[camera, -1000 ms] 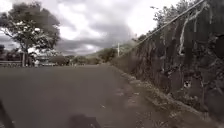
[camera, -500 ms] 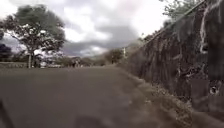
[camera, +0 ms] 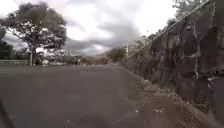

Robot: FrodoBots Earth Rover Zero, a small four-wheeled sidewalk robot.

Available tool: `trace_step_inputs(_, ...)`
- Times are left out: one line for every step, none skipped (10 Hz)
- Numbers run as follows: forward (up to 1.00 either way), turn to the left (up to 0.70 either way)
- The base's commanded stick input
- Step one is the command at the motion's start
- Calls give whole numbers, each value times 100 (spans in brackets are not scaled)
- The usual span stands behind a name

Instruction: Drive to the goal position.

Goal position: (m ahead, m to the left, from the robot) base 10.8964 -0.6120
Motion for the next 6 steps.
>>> trace_step_inputs(70,0)
trace_step_inputs(70,0)
trace_step_inputs(70,0)
trace_step_inputs(70,12)
trace_step_inputs(70,24)
trace_step_inputs(70,17)
